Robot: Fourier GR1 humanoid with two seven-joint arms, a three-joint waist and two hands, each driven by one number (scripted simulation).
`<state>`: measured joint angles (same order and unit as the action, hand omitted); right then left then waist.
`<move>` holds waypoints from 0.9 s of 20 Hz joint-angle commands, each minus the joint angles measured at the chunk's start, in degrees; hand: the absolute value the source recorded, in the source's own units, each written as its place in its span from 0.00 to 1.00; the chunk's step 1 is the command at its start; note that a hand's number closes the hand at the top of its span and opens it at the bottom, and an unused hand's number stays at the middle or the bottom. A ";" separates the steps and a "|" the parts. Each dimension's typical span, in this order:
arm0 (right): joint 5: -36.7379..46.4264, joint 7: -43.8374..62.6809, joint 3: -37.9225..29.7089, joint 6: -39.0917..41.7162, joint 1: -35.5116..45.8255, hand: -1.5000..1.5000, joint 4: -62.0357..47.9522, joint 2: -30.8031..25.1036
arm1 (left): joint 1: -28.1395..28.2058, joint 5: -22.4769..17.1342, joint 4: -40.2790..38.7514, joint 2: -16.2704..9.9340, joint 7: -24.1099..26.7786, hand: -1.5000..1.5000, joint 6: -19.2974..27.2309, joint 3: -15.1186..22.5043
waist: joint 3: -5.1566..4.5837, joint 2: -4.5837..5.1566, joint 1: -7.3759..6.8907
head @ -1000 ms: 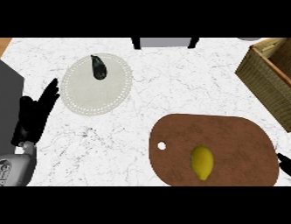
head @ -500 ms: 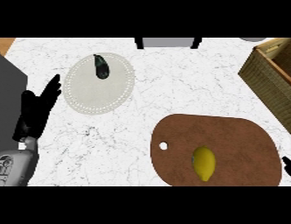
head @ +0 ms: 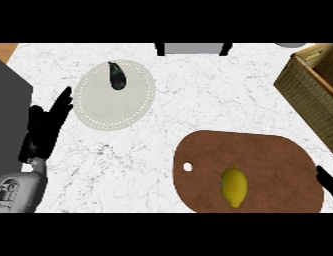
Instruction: Pick the lemon from the cutting board and place it in the basket
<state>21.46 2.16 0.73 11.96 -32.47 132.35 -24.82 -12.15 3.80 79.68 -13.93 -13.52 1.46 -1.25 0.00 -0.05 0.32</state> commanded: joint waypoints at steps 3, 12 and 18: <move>7.11 5.68 6.91 1.28 3.06 0.00 1.70 5.67 | -1.63 -0.52 -4.60 -0.49 2.84 0.50 -2.36 -2.36 | -0.03 0.05 0.06; 15.07 -1.53 9.33 -2.68 8.27 0.00 -12.96 10.64 | 2.31 3.00 1.30 1.65 1.14 0.50 -0.55 -0.61 | 0.00 0.00 -0.18; 15.87 -4.68 8.62 -5.20 14.84 0.00 -22.83 13.61 | 2.55 2.85 5.96 1.64 -2.56 0.50 -1.39 -1.12 | 0.02 -0.01 -0.43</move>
<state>36.33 -0.86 9.86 8.23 -21.05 114.94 -12.81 -12.93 5.96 80.23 -12.91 -14.44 -0.13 -3.13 0.00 -0.03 0.12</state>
